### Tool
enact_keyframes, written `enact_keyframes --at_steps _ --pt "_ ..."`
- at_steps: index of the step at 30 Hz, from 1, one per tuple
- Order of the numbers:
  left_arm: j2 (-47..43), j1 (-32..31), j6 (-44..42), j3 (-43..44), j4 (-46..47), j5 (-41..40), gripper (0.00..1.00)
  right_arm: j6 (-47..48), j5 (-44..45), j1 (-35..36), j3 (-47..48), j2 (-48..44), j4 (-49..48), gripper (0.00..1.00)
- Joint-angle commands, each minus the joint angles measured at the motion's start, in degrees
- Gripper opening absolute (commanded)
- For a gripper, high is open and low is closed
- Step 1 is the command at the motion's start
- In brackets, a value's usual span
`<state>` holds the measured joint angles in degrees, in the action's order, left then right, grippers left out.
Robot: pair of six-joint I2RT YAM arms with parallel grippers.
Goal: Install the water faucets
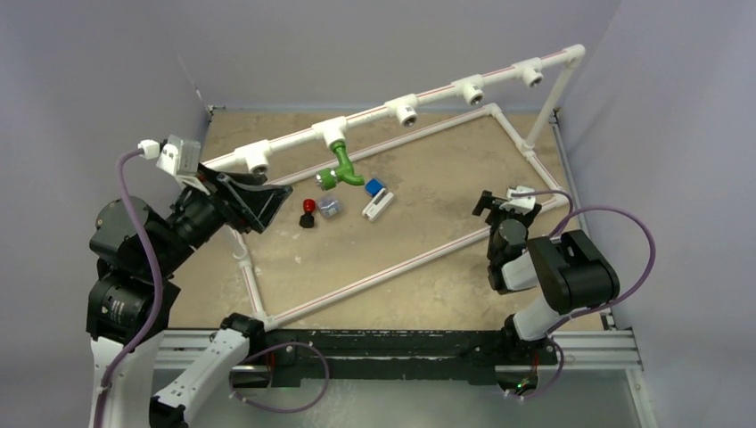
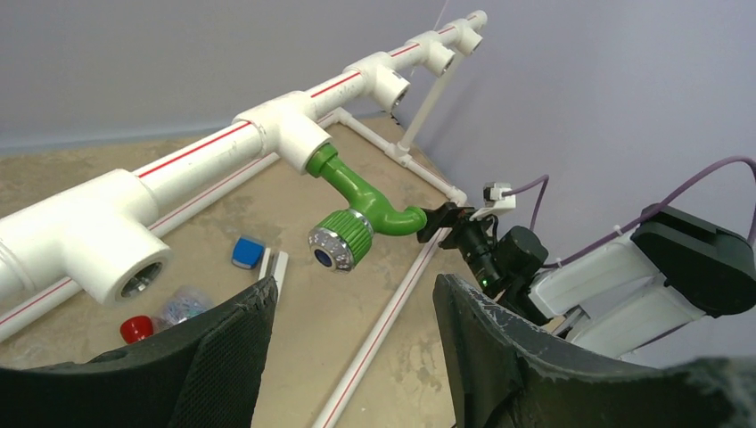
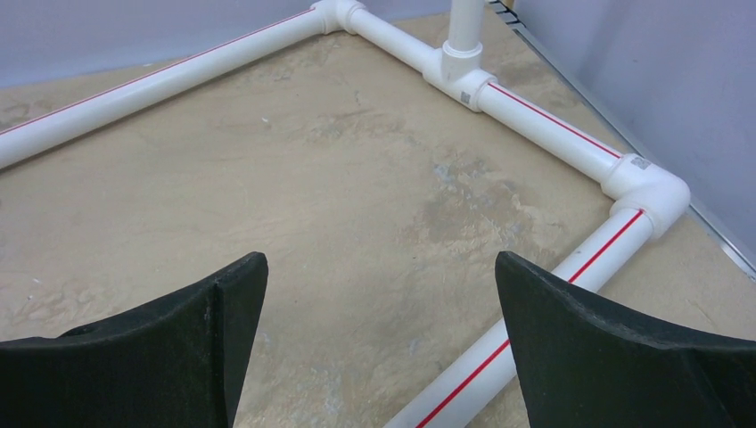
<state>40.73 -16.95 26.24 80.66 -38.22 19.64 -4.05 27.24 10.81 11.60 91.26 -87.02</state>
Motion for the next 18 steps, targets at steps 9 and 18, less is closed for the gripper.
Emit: enact_keyframes --at_steps 9,18 --pt "-4.8 -0.1 2.8 -3.2 -2.3 3.3 0.64 -1.2 1.1 0.0 1.6 0.2 -13.6 0.99" --pt "-7.9 -0.1 2.9 -4.5 -3.6 3.6 0.64 -1.7 -0.2 -1.1 2.1 0.0 -12.5 0.99"
